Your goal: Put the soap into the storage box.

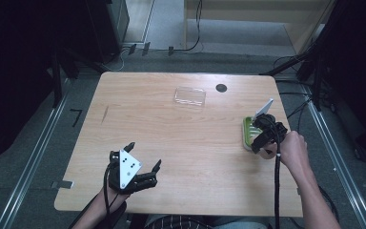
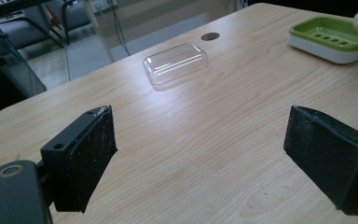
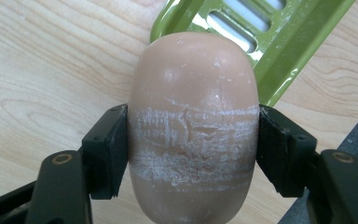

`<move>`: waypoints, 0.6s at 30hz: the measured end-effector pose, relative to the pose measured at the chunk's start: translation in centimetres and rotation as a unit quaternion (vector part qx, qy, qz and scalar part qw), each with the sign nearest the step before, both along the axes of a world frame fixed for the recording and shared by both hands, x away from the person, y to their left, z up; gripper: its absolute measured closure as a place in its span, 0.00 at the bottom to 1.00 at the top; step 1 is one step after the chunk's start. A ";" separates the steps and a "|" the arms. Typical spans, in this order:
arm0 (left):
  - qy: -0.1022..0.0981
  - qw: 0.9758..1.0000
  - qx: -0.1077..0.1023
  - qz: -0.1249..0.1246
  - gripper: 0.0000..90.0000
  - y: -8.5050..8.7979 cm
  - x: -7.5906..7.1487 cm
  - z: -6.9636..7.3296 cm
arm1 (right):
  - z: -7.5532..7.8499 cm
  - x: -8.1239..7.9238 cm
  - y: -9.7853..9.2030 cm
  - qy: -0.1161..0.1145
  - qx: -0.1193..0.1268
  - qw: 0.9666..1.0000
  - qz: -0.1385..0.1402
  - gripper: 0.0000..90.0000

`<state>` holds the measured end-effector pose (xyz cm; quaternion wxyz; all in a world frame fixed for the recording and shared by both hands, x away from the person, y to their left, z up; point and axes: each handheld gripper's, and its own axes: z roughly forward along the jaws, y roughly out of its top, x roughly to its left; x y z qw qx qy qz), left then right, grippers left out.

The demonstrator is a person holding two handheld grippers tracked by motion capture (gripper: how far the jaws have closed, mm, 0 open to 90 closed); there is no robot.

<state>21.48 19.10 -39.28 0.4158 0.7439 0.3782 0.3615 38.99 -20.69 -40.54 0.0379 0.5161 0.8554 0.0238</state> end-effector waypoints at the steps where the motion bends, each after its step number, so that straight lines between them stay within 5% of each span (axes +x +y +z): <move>1: 0.000 1.000 0.000 0.000 0.11 0.0 0.0 0.0 | 0.0 0.1 0.0 0.001 0.001 1.000 -0.004 0.37; 18: 0.000 1.000 0.000 0.001 0.11 0.1 0.0 0.0 | 0.3 1.9 0.4 -0.006 0.003 1.000 -0.024 0.37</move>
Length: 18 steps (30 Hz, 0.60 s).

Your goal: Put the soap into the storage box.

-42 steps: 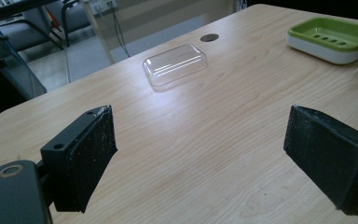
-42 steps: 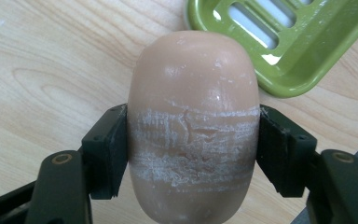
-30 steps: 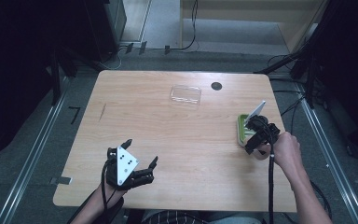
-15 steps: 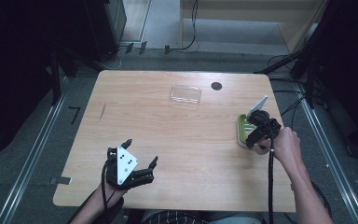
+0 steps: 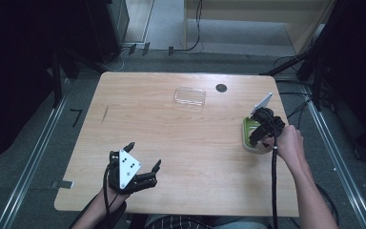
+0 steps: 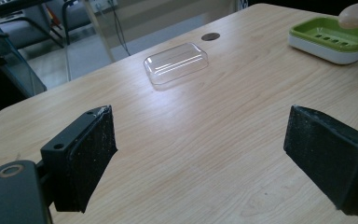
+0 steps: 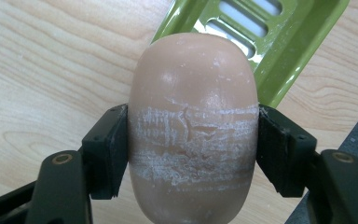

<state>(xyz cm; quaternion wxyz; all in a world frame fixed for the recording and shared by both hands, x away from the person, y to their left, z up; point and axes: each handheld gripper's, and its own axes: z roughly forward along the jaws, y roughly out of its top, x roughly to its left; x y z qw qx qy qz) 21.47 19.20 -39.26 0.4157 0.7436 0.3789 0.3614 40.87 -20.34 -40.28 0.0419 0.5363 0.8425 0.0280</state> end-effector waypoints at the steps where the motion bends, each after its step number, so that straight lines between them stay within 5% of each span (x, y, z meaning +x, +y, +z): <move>1: 0.000 1.000 0.000 0.000 0.11 0.0 0.0 0.0 | 0.0 0.1 0.0 -0.001 0.002 1.000 -0.002 0.37; 18: -0.001 1.000 0.001 -0.001 0.11 0.0 0.0 0.0 | 0.1 1.7 -0.9 -0.018 0.024 0.999 -0.045 0.37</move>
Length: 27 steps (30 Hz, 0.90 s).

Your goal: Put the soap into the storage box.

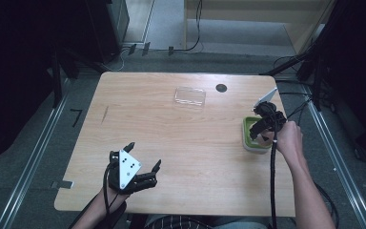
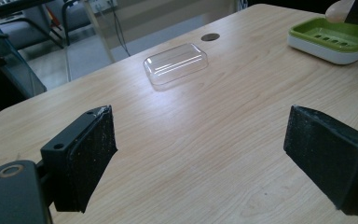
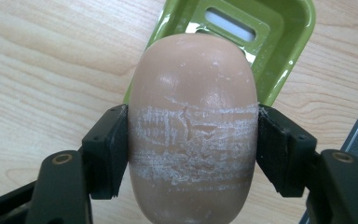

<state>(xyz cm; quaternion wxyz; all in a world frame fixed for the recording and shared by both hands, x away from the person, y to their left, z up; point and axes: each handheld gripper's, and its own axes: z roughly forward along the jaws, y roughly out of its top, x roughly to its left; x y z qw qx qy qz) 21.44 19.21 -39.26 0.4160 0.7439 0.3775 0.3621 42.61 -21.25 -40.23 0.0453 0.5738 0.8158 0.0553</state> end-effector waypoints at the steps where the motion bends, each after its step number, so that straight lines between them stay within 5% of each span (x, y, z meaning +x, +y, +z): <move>1: 0.000 1.000 0.000 0.001 0.11 0.0 0.0 0.0 | -0.1 0.1 -0.1 -0.001 0.002 1.000 -0.003 0.37; 27: 0.000 1.000 0.001 0.001 0.11 0.1 -0.1 0.0 | -2.4 2.8 -0.2 0.008 0.014 0.999 -0.045 0.37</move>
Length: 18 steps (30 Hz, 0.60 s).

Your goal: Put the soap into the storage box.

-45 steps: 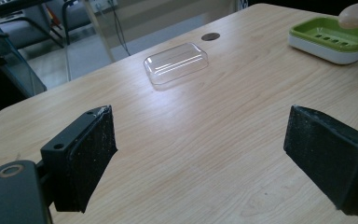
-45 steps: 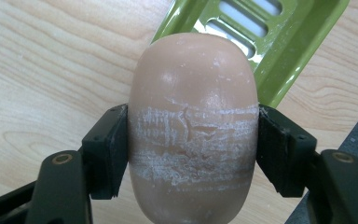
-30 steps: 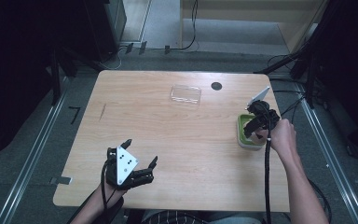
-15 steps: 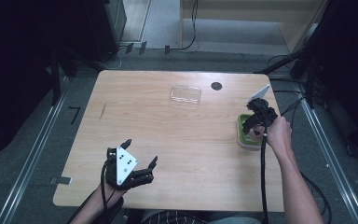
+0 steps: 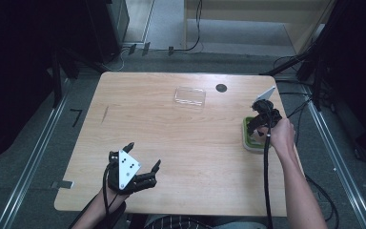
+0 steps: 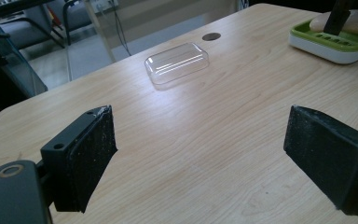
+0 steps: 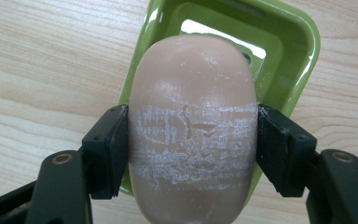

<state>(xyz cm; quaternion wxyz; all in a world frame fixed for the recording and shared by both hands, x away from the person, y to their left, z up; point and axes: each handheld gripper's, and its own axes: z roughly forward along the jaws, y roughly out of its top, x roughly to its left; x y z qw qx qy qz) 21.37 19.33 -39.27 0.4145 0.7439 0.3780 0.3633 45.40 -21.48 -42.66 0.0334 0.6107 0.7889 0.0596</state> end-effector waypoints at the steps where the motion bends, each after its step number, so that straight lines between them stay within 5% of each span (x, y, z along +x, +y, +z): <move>1: -0.001 1.000 0.000 0.000 0.11 0.0 0.0 0.0 | -0.1 0.0 0.0 0.000 0.001 1.000 -0.003 0.37; 18: -0.001 1.000 0.002 0.000 0.11 0.0 0.0 0.0 | -1.3 0.5 0.0 -0.006 -0.002 1.000 0.021 0.37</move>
